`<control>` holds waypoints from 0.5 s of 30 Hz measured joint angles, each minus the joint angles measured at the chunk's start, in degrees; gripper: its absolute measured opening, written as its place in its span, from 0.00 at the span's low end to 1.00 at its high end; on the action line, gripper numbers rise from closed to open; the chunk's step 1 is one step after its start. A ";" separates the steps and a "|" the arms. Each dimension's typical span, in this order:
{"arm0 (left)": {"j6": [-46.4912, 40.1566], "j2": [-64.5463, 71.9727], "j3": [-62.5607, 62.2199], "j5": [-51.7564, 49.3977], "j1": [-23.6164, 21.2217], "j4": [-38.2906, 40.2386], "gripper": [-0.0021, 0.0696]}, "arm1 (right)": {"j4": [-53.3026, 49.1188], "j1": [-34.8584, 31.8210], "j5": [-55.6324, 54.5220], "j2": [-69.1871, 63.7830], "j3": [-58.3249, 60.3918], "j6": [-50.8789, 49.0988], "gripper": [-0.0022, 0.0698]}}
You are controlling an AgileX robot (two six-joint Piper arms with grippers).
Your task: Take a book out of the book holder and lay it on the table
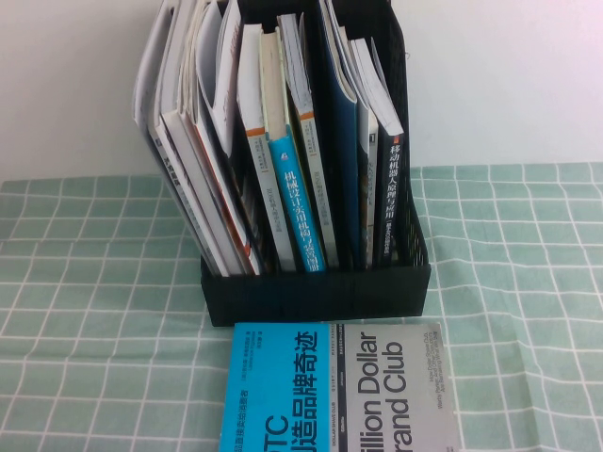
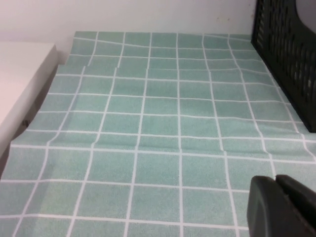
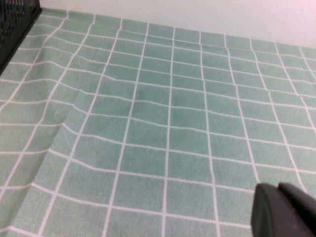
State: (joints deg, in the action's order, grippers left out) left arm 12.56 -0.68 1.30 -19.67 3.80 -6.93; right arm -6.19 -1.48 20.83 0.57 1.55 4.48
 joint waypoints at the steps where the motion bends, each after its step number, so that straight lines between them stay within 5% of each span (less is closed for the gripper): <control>1: 0.00 0.00 0.00 0.00 0.00 -0.41 0.03 | 0.00 0.00 0.00 0.00 0.00 0.00 0.03; 6: 0.00 0.00 0.12 3.26 0.00 -0.98 0.03 | 0.00 0.00 0.00 0.00 0.00 0.00 0.03; 15: 5.56 0.00 0.38 27.65 0.00 -1.32 0.03 | -1.87 0.00 -10.88 0.00 0.10 0.00 0.03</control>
State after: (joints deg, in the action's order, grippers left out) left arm 18.12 -0.68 1.68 7.97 3.80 -8.26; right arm -8.05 -1.48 9.95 0.57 1.65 4.48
